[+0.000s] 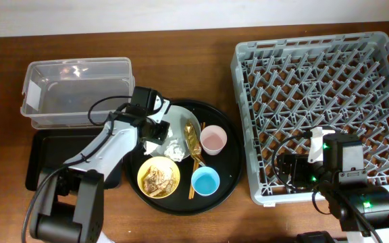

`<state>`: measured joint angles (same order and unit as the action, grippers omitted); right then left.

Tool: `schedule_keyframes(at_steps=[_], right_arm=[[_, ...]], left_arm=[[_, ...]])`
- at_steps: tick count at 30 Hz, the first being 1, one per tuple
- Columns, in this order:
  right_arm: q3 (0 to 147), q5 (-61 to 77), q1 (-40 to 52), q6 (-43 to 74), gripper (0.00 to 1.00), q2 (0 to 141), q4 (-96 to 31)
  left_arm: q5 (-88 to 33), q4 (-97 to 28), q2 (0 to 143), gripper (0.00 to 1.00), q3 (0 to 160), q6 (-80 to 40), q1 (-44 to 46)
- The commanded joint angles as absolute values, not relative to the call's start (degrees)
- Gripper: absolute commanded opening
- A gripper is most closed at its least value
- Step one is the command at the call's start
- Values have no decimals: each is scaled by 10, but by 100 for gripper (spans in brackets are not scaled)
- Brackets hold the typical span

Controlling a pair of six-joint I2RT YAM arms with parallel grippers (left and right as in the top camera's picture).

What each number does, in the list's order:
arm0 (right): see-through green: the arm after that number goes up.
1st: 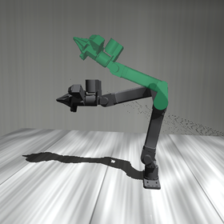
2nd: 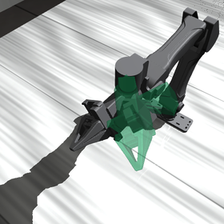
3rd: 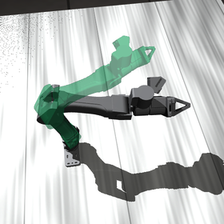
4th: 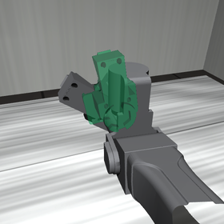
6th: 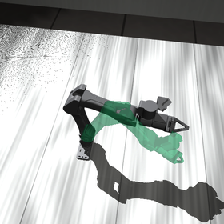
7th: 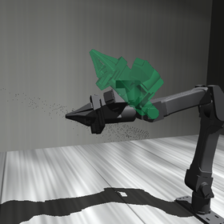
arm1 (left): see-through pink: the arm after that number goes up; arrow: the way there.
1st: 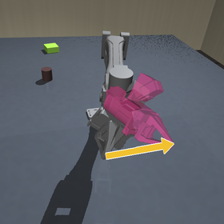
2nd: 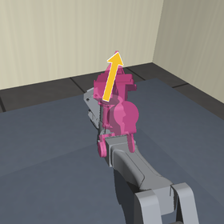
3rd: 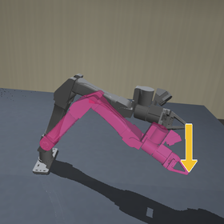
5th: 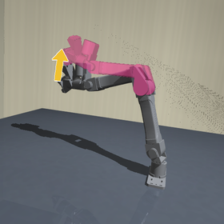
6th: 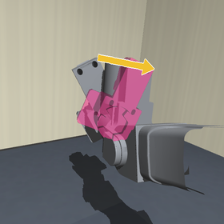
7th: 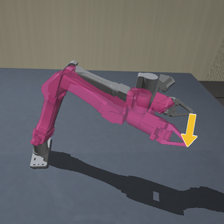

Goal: Sort waste into correct bins and load items into the dishwasher rack
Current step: 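Grasp the white tissue and drop it into the clear bin, then grasp the gold wrapper and drop it into the clear bin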

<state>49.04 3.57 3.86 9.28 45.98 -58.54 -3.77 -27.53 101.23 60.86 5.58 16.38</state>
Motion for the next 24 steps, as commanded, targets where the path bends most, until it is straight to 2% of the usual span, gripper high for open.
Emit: schedule_keyframes(at_steps=[1, 3, 7, 8, 10, 11, 13, 15, 17, 21, 24], right_arm=[[497, 37, 41, 99, 99, 458, -585], [497, 37, 41, 99, 99, 458, -585], [497, 37, 41, 99, 99, 458, -585], [497, 37, 41, 99, 99, 458, -585], [497, 37, 41, 99, 99, 458, -585], [497, 37, 41, 99, 99, 458, -585], [497, 37, 41, 99, 99, 458, -585], [497, 36, 41, 99, 99, 459, -585], [497, 37, 41, 99, 99, 464, -585], [497, 37, 41, 99, 99, 480, -585], [497, 37, 41, 99, 99, 480, -585]], left_arm=[[-19, -284, 889, 0, 662, 57, 143], [27, -258, 837, 0, 665, 57, 116], [60, -195, 836, 1, 665, 57, 52], [60, -179, 843, 23, 665, 57, 30], [58, -174, 846, 55, 665, 57, 13], [54, -179, 846, 81, 665, 57, 17], [30, -218, 846, 83, 665, 57, 20], [-72, -290, 846, 83, 665, 51, 48], [-99, -377, 848, 99, 664, -5, 113], [-90, -441, 915, 99, 663, -4, 214], [-91, -453, 996, 99, 663, -5, 240]])
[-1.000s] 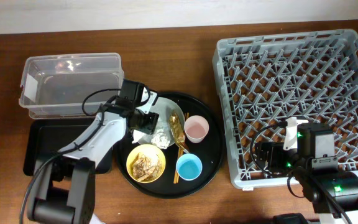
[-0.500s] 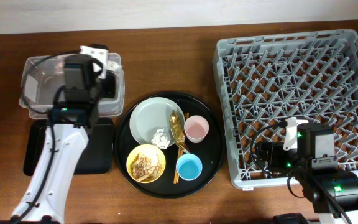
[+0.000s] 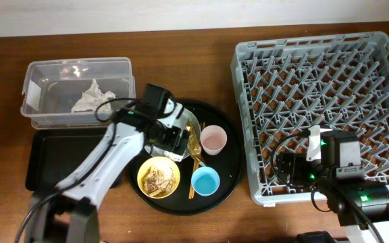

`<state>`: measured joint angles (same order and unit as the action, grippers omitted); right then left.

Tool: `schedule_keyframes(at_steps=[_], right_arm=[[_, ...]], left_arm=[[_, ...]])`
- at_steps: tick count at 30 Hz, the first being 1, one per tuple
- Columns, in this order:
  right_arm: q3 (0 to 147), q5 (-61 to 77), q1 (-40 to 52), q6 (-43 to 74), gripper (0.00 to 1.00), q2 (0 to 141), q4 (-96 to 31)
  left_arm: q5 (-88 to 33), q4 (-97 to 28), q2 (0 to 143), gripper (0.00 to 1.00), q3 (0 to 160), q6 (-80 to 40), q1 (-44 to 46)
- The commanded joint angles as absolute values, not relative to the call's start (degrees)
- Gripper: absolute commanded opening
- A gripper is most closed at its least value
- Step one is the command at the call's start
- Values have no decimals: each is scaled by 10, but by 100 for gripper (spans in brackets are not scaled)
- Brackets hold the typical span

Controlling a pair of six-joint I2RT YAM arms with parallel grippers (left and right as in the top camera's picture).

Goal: Sort waste into correct bins and load items into the dishwasher rack
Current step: 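Grasp the gold wrapper and drop it into the clear bin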

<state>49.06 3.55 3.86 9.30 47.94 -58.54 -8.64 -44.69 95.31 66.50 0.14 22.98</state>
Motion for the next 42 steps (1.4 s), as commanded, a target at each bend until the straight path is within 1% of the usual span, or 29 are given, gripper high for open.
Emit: schedule_keyframes(at_steps=[1, 2, 3, 4, 5, 7, 8, 11, 14, 16, 19, 20, 22, 23, 24, 25, 27, 28, 29, 30, 32, 37, 42], right_arm=[[497, 37, 41, 99, 99, 480, -585], [497, 37, 41, 99, 99, 480, -585], [497, 37, 41, 99, 99, 480, -585], [497, 37, 41, 99, 99, 480, -585], [497, 37, 41, 99, 99, 480, -585], [497, 37, 41, 99, 99, 480, -585], [497, 37, 41, 99, 99, 480, -586], [497, 37, 41, 99, 99, 480, -585], [497, 36, 41, 99, 99, 480, -585], [497, 36, 41, 99, 99, 480, -585], [497, 36, 41, 99, 99, 480, -585], [497, 36, 41, 99, 99, 480, -585], [497, 36, 41, 99, 99, 480, -585], [497, 36, 41, 99, 99, 480, -585], [497, 37, 41, 99, 99, 480, -585], [497, 36, 41, 99, 99, 480, -585], [497, 37, 41, 99, 99, 480, -585], [497, 37, 41, 99, 99, 480, -585], [497, 36, 41, 99, 99, 480, -585], [497, 36, 41, 99, 99, 480, -585], [497, 36, 41, 99, 99, 480, -585], [497, 37, 41, 99, 99, 480, -585], [497, 37, 41, 99, 99, 480, -585]], left_arm=[[-92, -456, 1007, 99, 663, -5, 241], [-92, -458, 1017, 95, 663, -5, 243], [-91, -457, 1029, 79, 663, -5, 242], [-90, -457, 1036, 46, 663, -4, 242], [-90, -457, 1036, 26, 663, -4, 242], [-90, -451, 1036, 17, 665, -4, 242], [-77, -451, 1033, 1, 670, -5, 241], [-55, -458, 988, 0, 709, -4, 226], [-40, -454, 888, 0, 748, -4, 178], [3, -403, 837, 0, 751, -4, 128], [20, -310, 828, 0, 751, -4, 58], [20, -282, 839, 0, 751, -4, 25], [20, -270, 865, 1, 751, -4, -4], [20, -269, 890, 25, 751, -4, -19], [11, -272, 909, 54, 751, -4, -26], [-2, -280, 904, 61, 751, -4, -17], [-3, -301, 900, 72, 751, -5, 0], [-17, -323, 899, 74, 751, -8, 13], [-39, -343, 899, 78, 751, -9, 26], [-70, -370, 899, 98, 751, -9, 47], [-128, -415, 903, 99, 750, -20, 103], [-127, -421, 958, 99, 750, -156, 189], [-127, -405, 1047, 99, 750, -171, 245]])
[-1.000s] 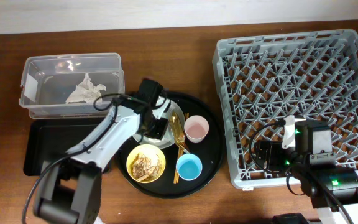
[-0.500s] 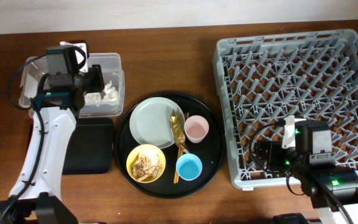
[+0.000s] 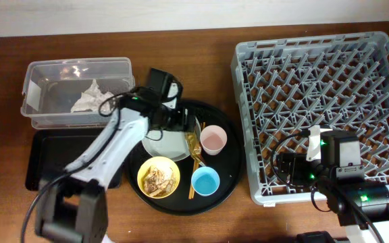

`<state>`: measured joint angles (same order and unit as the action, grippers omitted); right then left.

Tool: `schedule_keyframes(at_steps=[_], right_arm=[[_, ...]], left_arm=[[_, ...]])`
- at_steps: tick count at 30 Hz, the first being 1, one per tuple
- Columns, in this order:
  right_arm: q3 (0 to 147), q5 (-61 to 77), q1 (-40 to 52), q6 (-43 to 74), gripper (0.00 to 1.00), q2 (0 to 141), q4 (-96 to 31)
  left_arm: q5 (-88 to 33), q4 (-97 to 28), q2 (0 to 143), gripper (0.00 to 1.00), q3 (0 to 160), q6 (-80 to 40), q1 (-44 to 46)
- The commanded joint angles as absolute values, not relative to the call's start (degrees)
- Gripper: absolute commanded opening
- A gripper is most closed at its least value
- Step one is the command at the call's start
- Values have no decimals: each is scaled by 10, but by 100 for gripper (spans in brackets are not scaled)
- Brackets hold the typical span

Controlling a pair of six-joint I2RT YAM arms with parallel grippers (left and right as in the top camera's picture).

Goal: Sort waste into correct bins and load items into the dishwasher rack
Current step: 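Grasp the gold wrapper and drop it into the clear bin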

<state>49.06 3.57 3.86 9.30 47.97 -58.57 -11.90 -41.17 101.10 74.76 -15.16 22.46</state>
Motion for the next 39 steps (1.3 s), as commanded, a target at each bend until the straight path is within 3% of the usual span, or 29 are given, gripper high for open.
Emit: schedule_keyframes(at_steps=[1, 3, 5, 8, 11, 12, 13, 16, 22, 25, 28, 29, 30, 32, 34, 36, 39], right_arm=[[497, 37, 41, 99, 99, 480, -585], [497, 37, 41, 99, 99, 480, -585], [497, 37, 41, 99, 99, 480, -585], [497, 37, 41, 99, 99, 480, -585], [497, 37, 41, 99, 99, 480, -585], [497, 37, 41, 99, 99, 480, -585], [497, 37, 41, 99, 99, 480, -585], [497, 37, 41, 99, 99, 480, -585], [497, 37, 41, 99, 99, 480, -585], [497, 37, 41, 99, 99, 480, -585], [497, 37, 41, 99, 99, 480, -585], [497, 37, 41, 99, 99, 480, -585], [497, 37, 41, 99, 99, 480, -585], [497, 37, 41, 99, 99, 480, -585], [497, 37, 41, 99, 98, 480, -585], [497, 36, 41, 99, 99, 480, -585], [497, 37, 41, 99, 99, 480, -585]], left_arm=[[-127, -397, 1063, 99, 750, -172, 253], [-127, -388, 1094, 92, 750, -172, 269], [-127, -384, 1118, 68, 750, -172, 273], [-127, -384, 1133, 52, 750, -172, 273], [-120, -382, 1133, 12, 751, -171, 272], [-118, -382, 1133, 2, 751, -171, 272], [-113, -383, 1132, 0, 751, -171, 269], [-107, -385, 1080, 0, 752, -171, 222], [-102, -320, 905, 0, 756, -149, 41], [2, -298, 915, 2, 756, -149, -20], [81, -260, 934, 18, 756, -149, -28], [97, -246, 938, 29, 756, -149, -29], [106, -231, 944, 53, 756, -149, -29], [105, -228, 949, 72, 756, -149, -28], [103, -232, 949, 75, 756, -149, -28], [78, -274, 942, 71, 756, -140, -19], [69, -409, 917, 74, 756, -141, 70]])
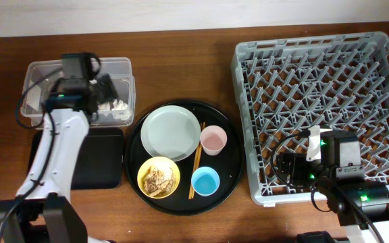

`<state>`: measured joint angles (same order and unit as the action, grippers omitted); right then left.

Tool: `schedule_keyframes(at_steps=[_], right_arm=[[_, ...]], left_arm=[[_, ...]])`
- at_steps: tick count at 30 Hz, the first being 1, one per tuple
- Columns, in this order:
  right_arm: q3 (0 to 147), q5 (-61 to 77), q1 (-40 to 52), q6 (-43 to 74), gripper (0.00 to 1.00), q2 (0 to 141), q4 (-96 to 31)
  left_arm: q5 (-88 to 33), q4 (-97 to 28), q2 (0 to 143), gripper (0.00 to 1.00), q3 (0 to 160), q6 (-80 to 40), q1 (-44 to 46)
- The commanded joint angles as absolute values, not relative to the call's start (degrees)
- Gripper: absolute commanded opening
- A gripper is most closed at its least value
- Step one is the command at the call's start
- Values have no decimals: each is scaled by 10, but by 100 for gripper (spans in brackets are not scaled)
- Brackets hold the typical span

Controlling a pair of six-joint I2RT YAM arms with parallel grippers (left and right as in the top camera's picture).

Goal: Sort waste into correct bins and load items into the dishwasher rack
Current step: 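Grasp the gold wrapper and drop it into the clear bin, then lift the yellow bowl and tip shells and rice onto the black tray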

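Observation:
My left gripper [104,90] hangs over the right half of the clear plastic bin [42,71]; whether its fingers hold anything cannot be told. White crumpled paper [119,108] lies in the bin just below it. On the round black tray [229,172] sit a bare pale green plate [171,131], a pink cup [213,140], a blue cup [205,181], a yellow bowl [159,177] with food scraps, and chopsticks [196,160]. My right gripper [314,140] rests over the front edge of the grey dishwasher rack [248,74], holding nothing that I can see.
A flat black rectangular tray [90,162] lies in front of the bin, partly under my left arm. The rack fills the right side of the table and holds no dishes. Bare wood shows between the round tray and the rack.
My left gripper was over the plate on the round tray; now it is over the clear bin. The gold scrap by the plate is gone and more white paper lies in the bin.
A white tissue and a gold scrap lay on the plate and the bin looked bare. Then one crumpled paper lay in the bin and my left gripper was back at the plate. Now the plate is bare and the gripper is over the bin. My right arm stayed still.

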<state>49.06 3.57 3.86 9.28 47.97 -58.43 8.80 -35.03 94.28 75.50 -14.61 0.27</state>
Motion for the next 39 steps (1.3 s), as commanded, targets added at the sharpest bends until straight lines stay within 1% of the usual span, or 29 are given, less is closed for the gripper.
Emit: schedule_keyframes(at_steps=[1, 3, 4, 6, 9, 12, 14, 17, 18, 19, 21, 22, 23, 25, 27, 30, 34, 35, 36, 39], right_arm=[[497, 37, 41, 99, 99, 480, -585], [497, 37, 41, 99, 99, 480, -585], [497, 37, 41, 99, 99, 480, -585], [497, 37, 41, 99, 99, 480, -585], [497, 37, 41, 99, 99, 480, -585], [497, 37, 41, 99, 99, 480, -585], [497, 37, 41, 99, 99, 480, -585], [497, 37, 41, 99, 99, 480, -585], [497, 37, 41, 99, 99, 480, -585], [497, 37, 41, 99, 99, 480, -585], [497, 37, 41, 99, 99, 480, -586], [497, 37, 41, 99, 99, 480, -586], [497, 37, 41, 99, 99, 480, -586], [497, 37, 41, 99, 99, 480, -586], [497, 37, 41, 99, 99, 480, -586], [497, 37, 41, 99, 99, 480, -586], [497, 37, 41, 99, 99, 480, -586], [497, 37, 41, 99, 99, 480, -586], [497, 37, 41, 99, 99, 480, -585], [497, 37, 41, 99, 99, 480, -586]], left_arm=[[53, -452, 917, 74, 756, -141, 108], [47, -531, 918, 74, 752, -141, 194], [47, -555, 918, 74, 750, -141, 223], [47, -595, 918, 74, 738, -181, 282], [27, -588, 919, 73, 692, -236, 330], [-6, -538, 919, 73, 627, -237, 357], [-7, -515, 919, 69, 599, -238, 362], [-10, -481, 919, 51, 562, -243, 364], [-14, -467, 919, 39, 552, -243, 364], [-22, -454, 919, 33, 543, -242, 366], [-22, -454, 919, 27, 542, -242, 370], [-22, -452, 919, 18, 542, -242, 375], [-22, -452, 919, 17, 542, -242, 378], [-22, -452, 919, 11, 542, -242, 386], [-22, -453, 919, 6, 542, -243, 395], [-17, -457, 919, 5, 542, -242, 397], [-17, -459, 919, 7, 541, -242, 397], [-17, -459, 919, 13, 539, -243, 397], [-17, -459, 919, 16, 535, -242, 397], [-17, -458, 919, 17, 527, -243, 397]])
